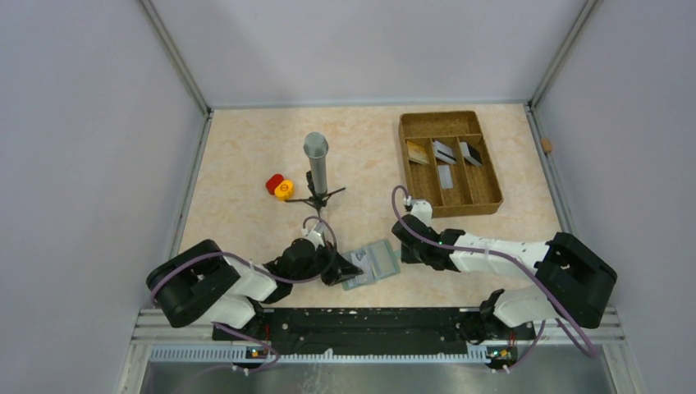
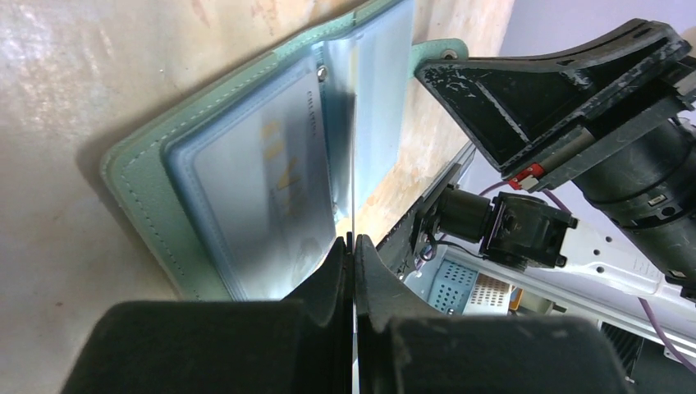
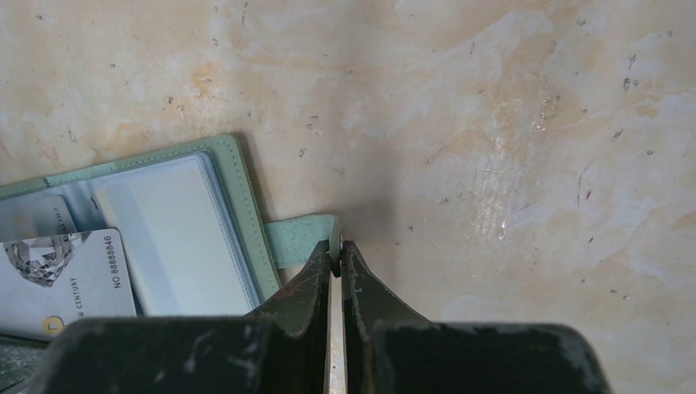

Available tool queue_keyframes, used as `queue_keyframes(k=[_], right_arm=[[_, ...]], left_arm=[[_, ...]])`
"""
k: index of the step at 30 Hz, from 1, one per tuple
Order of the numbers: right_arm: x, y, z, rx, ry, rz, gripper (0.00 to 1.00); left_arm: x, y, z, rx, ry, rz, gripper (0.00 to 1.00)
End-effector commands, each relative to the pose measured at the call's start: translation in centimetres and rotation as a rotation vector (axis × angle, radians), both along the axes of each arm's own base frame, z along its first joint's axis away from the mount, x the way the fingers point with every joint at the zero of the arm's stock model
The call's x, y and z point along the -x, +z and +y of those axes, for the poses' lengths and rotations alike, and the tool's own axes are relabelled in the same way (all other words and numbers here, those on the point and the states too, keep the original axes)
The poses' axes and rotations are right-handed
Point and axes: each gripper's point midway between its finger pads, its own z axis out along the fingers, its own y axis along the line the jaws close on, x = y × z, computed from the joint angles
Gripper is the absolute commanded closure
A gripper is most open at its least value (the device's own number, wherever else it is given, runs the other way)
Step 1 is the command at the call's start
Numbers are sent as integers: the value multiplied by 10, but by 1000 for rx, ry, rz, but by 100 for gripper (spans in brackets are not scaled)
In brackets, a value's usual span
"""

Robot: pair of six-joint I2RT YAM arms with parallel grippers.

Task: Put the credit cards into the card holder
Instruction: Insert the credit card into the card holder.

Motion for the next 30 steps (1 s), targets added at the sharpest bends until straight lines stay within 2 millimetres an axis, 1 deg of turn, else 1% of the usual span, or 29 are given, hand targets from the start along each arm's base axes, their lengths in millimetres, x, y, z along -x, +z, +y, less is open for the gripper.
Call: queue_keyframes(k=[1, 10, 17, 25, 30], right_arm=[[-6, 8, 9, -14, -3, -20, 100], [-6, 8, 8, -13, -6, -20, 100], [-5, 8, 7, -14, -9, -19, 100], [-4, 9, 7, -17, -7, -19, 100], [-4, 9, 7, -17, -9, -18, 100]], left_arm=[[0, 9, -6, 58, -12, -14, 100], [0, -3, -3, 25, 5, 10, 100], [-4, -10, 1, -8, 33, 0, 100], [-7, -17, -1, -27, 34, -11, 100], [-9, -17, -9, -11, 15, -16, 100]])
